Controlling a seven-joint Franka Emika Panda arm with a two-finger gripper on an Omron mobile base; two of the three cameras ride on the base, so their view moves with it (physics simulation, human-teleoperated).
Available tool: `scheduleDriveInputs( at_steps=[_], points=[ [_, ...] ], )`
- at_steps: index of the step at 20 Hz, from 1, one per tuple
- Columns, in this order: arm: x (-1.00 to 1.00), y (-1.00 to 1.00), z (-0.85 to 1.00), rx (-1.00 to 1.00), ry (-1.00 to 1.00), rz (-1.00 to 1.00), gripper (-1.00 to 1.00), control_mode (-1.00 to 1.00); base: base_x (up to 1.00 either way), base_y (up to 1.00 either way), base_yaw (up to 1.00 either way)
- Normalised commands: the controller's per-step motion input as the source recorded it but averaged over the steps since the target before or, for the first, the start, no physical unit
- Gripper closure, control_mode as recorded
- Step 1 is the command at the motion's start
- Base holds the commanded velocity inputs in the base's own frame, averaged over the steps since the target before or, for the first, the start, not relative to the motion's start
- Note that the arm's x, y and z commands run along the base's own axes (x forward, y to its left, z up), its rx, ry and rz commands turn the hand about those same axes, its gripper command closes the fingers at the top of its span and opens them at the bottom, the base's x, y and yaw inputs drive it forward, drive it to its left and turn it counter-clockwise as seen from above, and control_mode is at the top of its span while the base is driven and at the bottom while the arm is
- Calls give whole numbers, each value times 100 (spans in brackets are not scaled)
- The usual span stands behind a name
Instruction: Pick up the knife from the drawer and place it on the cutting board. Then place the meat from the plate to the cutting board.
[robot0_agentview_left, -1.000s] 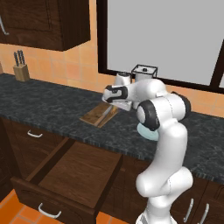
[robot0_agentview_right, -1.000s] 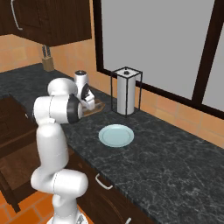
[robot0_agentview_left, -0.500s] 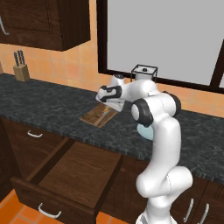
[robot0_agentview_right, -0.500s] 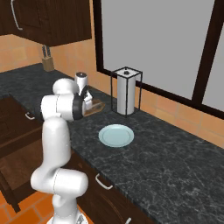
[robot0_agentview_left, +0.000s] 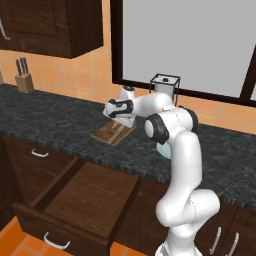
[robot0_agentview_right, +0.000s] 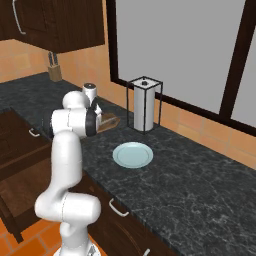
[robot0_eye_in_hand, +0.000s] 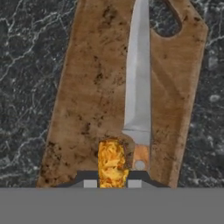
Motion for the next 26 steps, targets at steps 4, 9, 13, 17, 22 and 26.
scheduleDriveInputs(
  at_steps=[4,9,13,17,22,26],
  points=[
    [0,0,0,0,0,0,-100,-100,0,0,0],
    [-14,-1,25,0,-4,0,-100,-100,0,0,0],
    [-94,-29,83,3,-10,0,-100,-100,0,0,0],
    [-100,-45,62,0,-9,1,-100,-100,0,0,0],
    [-100,-53,44,0,-13,5,-100,-100,0,0,0],
    [-100,-64,41,0,-10,8,-100,-100,0,0,0]
  ],
)
